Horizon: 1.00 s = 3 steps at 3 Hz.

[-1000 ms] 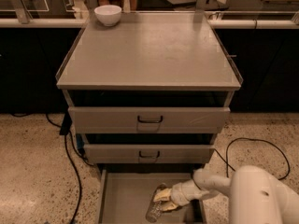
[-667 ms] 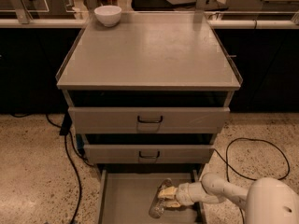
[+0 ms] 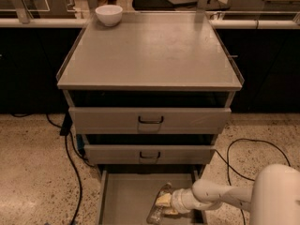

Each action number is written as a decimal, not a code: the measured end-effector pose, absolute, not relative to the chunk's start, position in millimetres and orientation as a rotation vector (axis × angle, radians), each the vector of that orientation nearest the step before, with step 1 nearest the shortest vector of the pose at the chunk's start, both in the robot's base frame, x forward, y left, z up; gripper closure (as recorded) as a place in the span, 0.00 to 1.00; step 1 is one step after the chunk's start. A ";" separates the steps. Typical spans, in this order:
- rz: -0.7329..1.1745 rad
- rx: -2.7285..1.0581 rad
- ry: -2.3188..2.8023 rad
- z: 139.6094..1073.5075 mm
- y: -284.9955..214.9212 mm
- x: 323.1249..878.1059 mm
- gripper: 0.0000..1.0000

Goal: Place water bottle into bottom drawer

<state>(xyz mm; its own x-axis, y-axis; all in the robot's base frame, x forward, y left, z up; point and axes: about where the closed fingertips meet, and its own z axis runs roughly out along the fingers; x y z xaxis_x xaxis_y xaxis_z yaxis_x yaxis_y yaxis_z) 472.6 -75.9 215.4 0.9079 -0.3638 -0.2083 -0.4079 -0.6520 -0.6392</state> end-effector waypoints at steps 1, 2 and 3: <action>0.125 -2.479 0.601 188.6 -66.7 440.8 1.00; 0.133 -2.486 0.605 185.0 -67.1 442.5 1.00; 0.133 -2.486 0.605 185.0 -67.0 444.5 1.00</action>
Offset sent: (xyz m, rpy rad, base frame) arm 0.0345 -0.0207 -0.0854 -0.3658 -0.1681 -0.2693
